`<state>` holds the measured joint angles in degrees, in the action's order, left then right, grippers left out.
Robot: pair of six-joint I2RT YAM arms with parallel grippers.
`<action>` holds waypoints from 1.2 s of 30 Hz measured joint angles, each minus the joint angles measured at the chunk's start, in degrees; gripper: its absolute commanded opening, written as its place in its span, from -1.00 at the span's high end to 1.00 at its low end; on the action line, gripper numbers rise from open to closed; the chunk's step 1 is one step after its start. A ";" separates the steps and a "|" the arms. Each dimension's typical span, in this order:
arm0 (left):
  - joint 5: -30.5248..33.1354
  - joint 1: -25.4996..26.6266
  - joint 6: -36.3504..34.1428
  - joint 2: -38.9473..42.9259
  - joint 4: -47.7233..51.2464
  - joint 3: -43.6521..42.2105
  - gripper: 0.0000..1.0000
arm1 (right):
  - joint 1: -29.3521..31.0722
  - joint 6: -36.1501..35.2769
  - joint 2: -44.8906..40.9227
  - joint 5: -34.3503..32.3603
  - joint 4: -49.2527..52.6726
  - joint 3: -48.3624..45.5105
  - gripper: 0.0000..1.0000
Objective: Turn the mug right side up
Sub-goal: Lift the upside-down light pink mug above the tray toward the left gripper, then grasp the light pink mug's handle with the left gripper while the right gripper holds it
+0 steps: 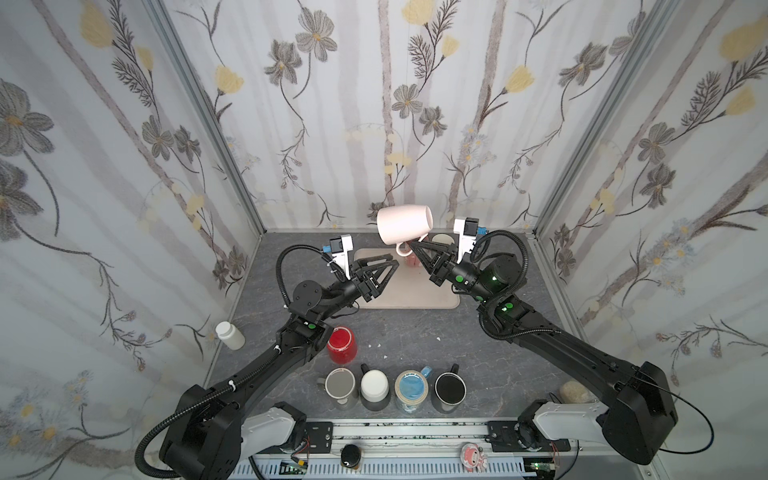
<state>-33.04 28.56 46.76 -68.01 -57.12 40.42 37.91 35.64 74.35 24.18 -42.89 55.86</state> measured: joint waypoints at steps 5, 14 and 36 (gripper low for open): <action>-0.24 0.22 1.49 -1.70 -3.13 1.25 0.09 | 1.49 1.92 0.94 1.99 -2.47 -0.04 1.00; 0.48 0.35 1.64 -1.77 -3.87 1.64 0.64 | 1.84 5.95 2.38 2.36 -5.77 -1.33 1.00; 17.35 1.79 -15.39 -5.03 39.26 19.76 1.00 | -1.49 -2.58 -12.68 -15.23 11.47 -10.10 0.12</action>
<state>-15.68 30.35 31.38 -73.03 -17.87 60.18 36.42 33.06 61.67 8.95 -31.42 45.76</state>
